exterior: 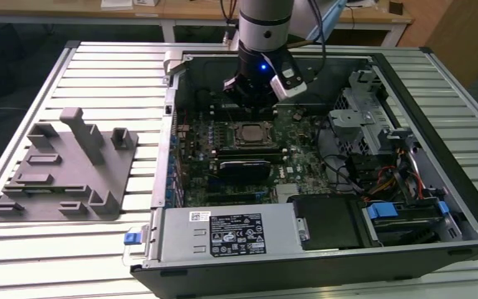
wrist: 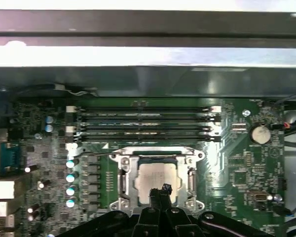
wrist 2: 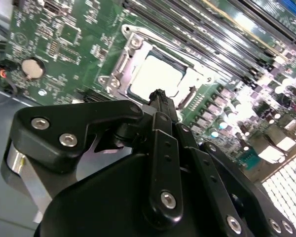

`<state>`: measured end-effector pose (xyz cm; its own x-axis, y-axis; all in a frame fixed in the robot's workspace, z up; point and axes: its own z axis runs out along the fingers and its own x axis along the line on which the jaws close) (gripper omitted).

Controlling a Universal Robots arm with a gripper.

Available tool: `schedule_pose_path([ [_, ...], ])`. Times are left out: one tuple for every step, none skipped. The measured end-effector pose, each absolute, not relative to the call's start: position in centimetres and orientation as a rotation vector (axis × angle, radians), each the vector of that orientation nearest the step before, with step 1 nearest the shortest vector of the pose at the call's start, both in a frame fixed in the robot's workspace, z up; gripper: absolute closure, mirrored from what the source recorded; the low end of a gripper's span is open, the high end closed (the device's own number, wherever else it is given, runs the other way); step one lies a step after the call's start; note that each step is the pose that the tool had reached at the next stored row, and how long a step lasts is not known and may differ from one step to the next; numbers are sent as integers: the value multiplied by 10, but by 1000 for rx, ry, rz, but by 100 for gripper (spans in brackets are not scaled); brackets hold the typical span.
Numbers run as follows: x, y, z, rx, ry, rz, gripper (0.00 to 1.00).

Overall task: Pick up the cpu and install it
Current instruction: 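Close the cpu cover, then install the first cpu locking lever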

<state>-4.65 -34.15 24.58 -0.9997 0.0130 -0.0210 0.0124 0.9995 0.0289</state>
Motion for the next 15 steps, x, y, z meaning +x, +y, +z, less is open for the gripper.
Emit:
schedule_pose_path([
  [-45,-341,246,20,3120,45,89],
  [-45,-341,246,20,3120,45,89],
  [-45,-341,246,20,3120,45,89],
  [-45,-341,246,20,3120,45,89],
  [-44,-341,246,20,3120,45,89],
  [-44,-341,246,20,3120,45,89],
  [-44,-341,246,20,3120,45,89],
  [-44,-341,246,20,3120,45,89],
  [-44,-341,246,20,3120,45,89],
  [-44,-341,246,20,3120,45,89],
  [-44,-341,246,20,3120,45,89],
  [-44,-341,246,20,3120,45,89],
  [-44,-341,246,20,3120,45,89],
  [-44,-341,246,20,3120,45,89],
  [-44,-341,246,20,3120,45,89],
])
